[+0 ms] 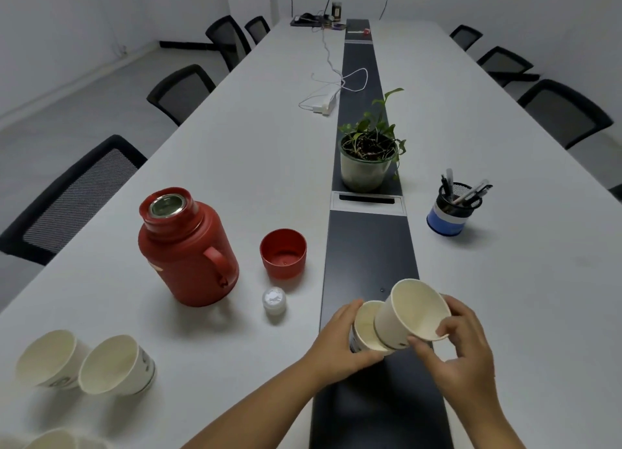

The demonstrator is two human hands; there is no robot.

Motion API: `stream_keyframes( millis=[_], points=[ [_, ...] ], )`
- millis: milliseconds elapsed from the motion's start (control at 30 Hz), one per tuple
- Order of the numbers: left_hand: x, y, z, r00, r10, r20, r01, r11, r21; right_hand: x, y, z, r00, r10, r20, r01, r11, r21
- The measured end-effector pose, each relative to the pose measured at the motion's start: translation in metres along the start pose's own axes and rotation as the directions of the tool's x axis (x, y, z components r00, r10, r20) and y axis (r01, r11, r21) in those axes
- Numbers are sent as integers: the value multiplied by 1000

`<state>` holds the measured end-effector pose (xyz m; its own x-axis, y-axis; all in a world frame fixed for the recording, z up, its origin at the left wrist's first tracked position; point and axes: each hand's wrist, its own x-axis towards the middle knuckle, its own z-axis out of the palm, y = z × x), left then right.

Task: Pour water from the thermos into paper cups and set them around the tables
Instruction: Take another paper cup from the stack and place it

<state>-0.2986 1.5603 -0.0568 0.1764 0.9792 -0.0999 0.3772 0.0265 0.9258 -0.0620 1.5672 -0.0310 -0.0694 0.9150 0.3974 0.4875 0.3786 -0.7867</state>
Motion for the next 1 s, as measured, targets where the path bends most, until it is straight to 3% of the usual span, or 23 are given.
stream_keyframes(
  millis=[200, 367, 467, 600, 800, 1000],
  points=[
    [-38, -36, -7, 972, -151, -182, 152, 988, -11, -14, -28, -8, 997, 12, -78, 6, 974, 227],
    [-143, -120, -29, 905, -225, -362, 284, 952, 117, -45, -60, 37, 986, 71, 152, -104, 969, 223],
    [-219, -172, -42, 858, -253, -447, 348, 926, 143, -61, -76, 89, 928, 99, 360, -196, 950, 243],
    [-297, -213, -59, 795, -222, -564, 430, 863, 267, -71, -86, 159, 877, 117, 465, -267, 925, 270],
    [-352, -215, -60, 833, -90, -546, 453, 678, 579, -71, -112, 240, 829, 117, 547, -296, 922, 251],
    [-350, -212, -47, 845, -112, -522, 448, 683, 577, -70, -122, 277, 841, 99, 532, -231, 955, 188]
  ],
)
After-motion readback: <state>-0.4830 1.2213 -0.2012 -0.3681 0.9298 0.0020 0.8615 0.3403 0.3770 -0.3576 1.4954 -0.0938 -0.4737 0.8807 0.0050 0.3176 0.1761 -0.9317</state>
